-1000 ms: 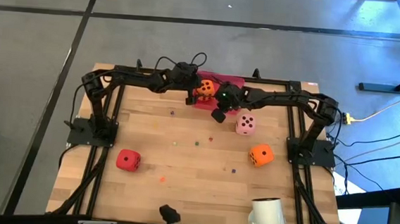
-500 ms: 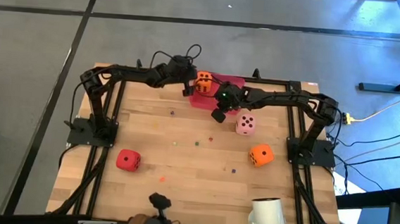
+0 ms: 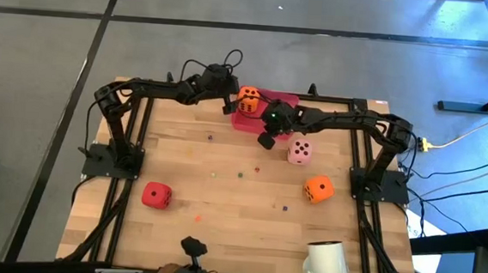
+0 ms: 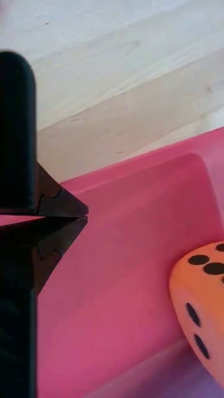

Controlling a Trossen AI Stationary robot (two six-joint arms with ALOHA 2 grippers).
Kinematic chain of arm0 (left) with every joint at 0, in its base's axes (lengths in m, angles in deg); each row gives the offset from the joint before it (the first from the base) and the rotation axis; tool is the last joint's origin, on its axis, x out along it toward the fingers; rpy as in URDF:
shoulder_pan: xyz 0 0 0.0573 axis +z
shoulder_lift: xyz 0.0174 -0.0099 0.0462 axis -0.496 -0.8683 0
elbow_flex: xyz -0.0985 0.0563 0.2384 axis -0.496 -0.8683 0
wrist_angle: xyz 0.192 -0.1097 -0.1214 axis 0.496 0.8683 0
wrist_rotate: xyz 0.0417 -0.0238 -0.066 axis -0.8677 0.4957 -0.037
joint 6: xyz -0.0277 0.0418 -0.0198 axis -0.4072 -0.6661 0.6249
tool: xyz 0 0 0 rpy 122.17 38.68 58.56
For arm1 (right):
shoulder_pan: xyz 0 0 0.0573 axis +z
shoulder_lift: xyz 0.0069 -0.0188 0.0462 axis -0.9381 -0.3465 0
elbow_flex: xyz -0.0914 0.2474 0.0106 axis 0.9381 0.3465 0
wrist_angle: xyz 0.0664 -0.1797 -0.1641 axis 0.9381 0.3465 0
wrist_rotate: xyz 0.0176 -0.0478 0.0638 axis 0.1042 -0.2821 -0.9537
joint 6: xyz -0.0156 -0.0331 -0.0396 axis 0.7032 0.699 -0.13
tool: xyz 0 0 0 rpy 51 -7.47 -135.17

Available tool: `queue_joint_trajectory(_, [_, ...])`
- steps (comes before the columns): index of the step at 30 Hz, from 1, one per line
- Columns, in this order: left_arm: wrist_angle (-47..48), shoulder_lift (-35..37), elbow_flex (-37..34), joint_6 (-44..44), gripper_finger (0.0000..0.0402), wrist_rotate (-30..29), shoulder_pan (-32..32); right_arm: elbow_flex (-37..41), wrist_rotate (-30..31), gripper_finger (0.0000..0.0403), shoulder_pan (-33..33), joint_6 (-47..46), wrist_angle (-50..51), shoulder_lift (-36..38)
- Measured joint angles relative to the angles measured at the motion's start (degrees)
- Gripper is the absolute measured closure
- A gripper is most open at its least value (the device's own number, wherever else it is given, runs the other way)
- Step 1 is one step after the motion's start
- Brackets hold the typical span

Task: Pick & Place Dice
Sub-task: Put the top large orange die into the red bin, then put the large red die into the red bin

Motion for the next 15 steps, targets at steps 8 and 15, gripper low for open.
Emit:
queue_joint_trajectory(8, [8.05, 8.88, 0.00, 2.29, 0.0002, 0.30, -2.44, 0.01, 5.11, 0.0398, 0.01, 1.30, -1.32, 0.32])
queue_joint_trajectory(15, [27.53, 20.18, 0.00, 6.52, 0.0002, 3.69, -3.07, 0.02, 5.11, 0.0398, 1.30, 4.06, -1.39, 4.67])
